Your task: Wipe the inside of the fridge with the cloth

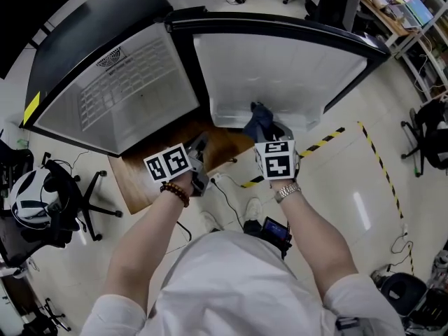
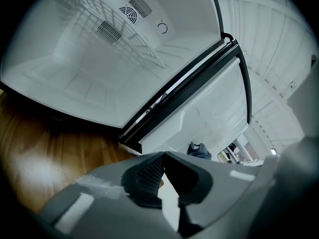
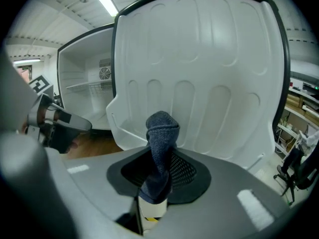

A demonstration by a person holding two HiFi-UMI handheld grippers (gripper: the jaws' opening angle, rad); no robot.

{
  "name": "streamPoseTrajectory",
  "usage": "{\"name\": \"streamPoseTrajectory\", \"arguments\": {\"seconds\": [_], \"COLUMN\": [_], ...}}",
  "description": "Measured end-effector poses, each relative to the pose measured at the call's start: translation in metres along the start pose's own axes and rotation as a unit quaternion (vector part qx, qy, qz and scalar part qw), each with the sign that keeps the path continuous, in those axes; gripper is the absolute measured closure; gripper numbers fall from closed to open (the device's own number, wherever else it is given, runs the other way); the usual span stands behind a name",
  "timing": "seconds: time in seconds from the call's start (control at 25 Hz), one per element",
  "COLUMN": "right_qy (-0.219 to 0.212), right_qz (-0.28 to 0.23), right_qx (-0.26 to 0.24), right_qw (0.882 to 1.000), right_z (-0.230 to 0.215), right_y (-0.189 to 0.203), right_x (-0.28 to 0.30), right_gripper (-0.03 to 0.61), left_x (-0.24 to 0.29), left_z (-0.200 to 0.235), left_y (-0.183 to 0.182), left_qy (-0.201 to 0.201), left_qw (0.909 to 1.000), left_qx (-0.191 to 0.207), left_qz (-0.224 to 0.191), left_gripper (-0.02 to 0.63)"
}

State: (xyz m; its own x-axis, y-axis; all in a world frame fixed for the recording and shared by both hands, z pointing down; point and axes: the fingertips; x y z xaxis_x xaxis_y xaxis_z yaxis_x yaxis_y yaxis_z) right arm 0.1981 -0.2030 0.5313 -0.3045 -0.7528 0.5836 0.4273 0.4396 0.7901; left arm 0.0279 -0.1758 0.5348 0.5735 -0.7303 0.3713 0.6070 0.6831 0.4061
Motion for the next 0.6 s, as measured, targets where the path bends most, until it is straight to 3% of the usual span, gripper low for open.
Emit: {"name": "streamPoseTrajectory", "arguments": {"seconds": [0.6], "right_qy": [0.057], "right_qz": [0.019], "right_qx": [0.020], "right_qw": [0.998], "right_z": [-0.081], "right_y": [0.042], "right_x": [-0.033], "right_gripper": [0.487], "left_x": [0.018], "left_z": [-0.021], "left_y": [0.021], "left_qy": [0.005], "left_qw": [1.0000], "left_qx": [0.005], "left_qz": [0.004], "left_gripper": [0.607]}}
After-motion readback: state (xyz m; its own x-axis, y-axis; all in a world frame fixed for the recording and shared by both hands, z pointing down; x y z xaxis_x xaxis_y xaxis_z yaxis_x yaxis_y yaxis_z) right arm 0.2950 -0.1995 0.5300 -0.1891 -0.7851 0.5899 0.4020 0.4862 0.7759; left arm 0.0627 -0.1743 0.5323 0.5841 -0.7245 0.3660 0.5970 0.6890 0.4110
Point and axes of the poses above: the fingertips, and each gripper's own axes: x forward along the fingers, z to its left, y out of its underside, and after that the axes turned 12 degrees about -x, right-handed
